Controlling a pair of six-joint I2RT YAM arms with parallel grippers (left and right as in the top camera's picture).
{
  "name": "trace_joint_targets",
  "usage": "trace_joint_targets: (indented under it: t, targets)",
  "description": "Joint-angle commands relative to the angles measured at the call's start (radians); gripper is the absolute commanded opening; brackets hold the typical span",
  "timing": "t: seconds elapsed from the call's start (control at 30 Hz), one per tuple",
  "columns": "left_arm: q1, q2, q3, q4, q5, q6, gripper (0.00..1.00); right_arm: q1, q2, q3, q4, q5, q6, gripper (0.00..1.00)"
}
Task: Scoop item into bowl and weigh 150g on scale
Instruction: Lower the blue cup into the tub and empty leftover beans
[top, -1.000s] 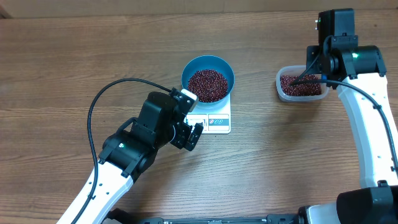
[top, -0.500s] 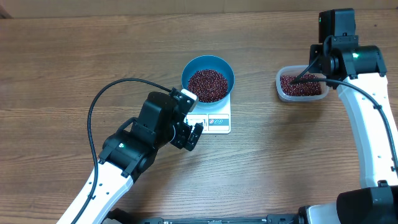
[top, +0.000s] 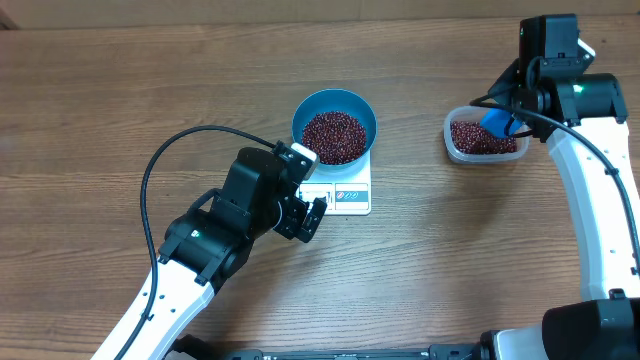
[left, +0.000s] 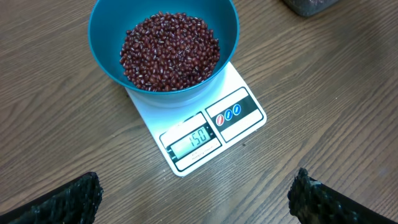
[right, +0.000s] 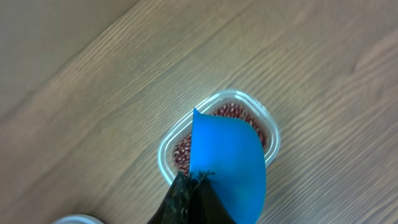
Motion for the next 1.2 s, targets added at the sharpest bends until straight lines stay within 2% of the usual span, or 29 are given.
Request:
trace_joint_targets:
  t: [0.0,0.2,0.87,1.17]
  targets:
    - [0.006,0.005,0.019,0.004,0.003,0.016,0.99,-0.003,-0.013,-0.015,-0.002,-0.001,0.188,0.04]
    - [0.006,0.005,0.019,0.004,0.003,0.016,1.0,-0.003,0.013,-0.073,0.029,0.024,0.28,0.04]
    - [0.006,0.005,0.019,0.004,0.003,0.016,1.0,-0.019,0.054,-0.237,0.242,0.025,0.362,0.04]
    - [0.006,0.005,0.019,0.004,0.003,0.016,1.0,-0.019,0.087,-0.243,0.303,0.024,0.362,0.04]
